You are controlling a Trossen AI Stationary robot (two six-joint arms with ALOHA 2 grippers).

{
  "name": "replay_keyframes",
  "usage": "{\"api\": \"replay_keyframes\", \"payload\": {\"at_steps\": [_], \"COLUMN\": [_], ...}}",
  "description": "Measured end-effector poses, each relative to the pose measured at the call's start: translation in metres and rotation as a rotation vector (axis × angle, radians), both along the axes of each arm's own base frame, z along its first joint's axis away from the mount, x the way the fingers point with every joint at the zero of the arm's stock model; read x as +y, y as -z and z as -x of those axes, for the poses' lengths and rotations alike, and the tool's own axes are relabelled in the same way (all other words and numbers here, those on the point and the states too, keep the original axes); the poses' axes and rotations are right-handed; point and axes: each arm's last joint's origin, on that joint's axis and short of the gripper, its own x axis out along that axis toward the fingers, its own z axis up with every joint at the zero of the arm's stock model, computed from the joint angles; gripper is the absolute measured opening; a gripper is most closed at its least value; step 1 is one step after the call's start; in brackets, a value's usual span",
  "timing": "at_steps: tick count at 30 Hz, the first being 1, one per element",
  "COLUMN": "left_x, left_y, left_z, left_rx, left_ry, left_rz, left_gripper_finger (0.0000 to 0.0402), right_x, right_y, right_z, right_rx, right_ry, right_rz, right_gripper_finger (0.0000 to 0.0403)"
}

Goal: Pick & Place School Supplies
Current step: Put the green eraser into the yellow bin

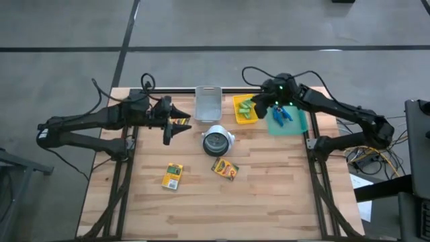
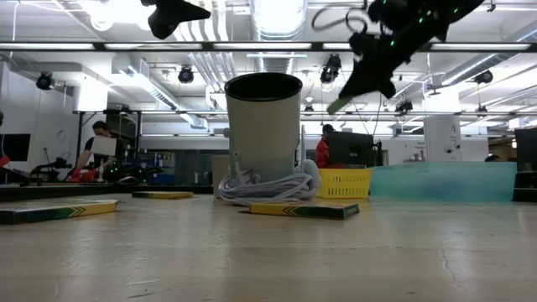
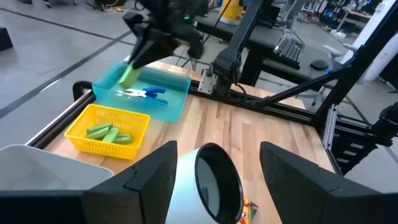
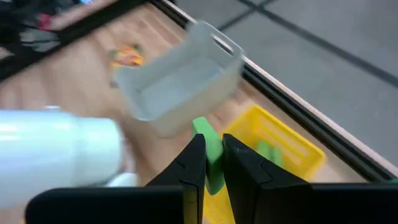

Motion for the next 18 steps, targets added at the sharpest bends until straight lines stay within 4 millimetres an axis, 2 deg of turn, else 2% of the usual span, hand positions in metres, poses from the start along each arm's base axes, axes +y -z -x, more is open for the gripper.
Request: {"api": "replay_keyframes", "payload": {"at_steps": [5,13,18], "left_x": [0.000,0.000,0.000], "left_y": [0.001,0.002,0.002], "left_z": [0.000,0.000,0.000], "left_rx": [0.008,0.016,0.022], "left_ry": [0.000,0.000,0.000], "left_rz": [0.004,0.006,0.008], "left_gripper_finger": [0.0234,0.0234,0.0234], "right_x": [-0.021,-0.034,-0.038], "right_y": [0.022,0.061,0.086], "right_z": [-0.004,-0.021,-0.029], "right_rx": [0.074,0.140,0.212], "right_ry": [0.057,0.164,0.177], "right_rz": [-0.053,-0.255,-0.317], "right_gripper_finger": [0.0038,0.0039,0.0057]}}
